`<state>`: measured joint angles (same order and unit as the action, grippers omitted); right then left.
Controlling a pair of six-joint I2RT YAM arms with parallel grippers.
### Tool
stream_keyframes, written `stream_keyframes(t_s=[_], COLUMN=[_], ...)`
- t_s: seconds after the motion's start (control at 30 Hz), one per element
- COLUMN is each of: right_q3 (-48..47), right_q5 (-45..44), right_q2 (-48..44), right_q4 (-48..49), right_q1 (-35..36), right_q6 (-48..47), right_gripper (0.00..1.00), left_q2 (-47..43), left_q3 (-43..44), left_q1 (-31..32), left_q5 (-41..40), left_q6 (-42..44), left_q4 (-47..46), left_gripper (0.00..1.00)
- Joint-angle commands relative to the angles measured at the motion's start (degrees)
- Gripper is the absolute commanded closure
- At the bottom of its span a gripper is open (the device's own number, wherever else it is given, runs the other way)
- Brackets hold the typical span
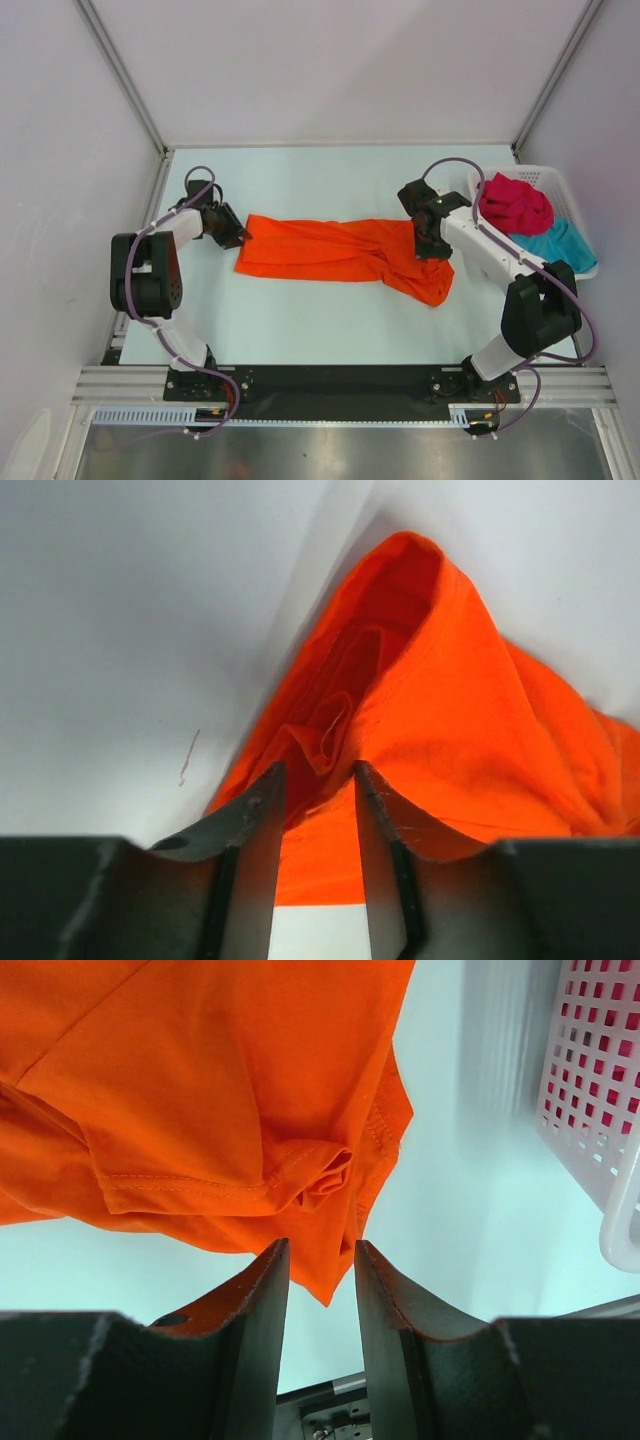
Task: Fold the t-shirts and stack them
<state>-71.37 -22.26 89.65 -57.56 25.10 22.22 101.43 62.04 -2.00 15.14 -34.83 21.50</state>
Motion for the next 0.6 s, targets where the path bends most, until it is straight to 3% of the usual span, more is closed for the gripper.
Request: stream_keyframes(t_s=[0.0, 0.03, 0.57], right_q3=[-1.5, -1.4, -0.7], right_q5=[-1.1, -1.1, 0.4], right_q2=[-2.9, -3.0, -2.8], right_q4=[-1.1, -1.1, 1.0], right_q1=[-0.6, -0.8, -2.2], right_q6=[-0.6, -0.6, -1.7], right_gripper=[0.62, 0.62, 0.62], left_q2=[0.5, 0.4, -4.7], left_q3=[0.0, 0.2, 3.0], left_q1=[0.7, 0.7, -2.1], left_q5=[0.9, 0.9, -4.1], left_q6=[-1.2, -1.3, 0.2], left_q4=[-2.4, -2.4, 3.9], left_gripper=[0.95, 1.00, 1.00])
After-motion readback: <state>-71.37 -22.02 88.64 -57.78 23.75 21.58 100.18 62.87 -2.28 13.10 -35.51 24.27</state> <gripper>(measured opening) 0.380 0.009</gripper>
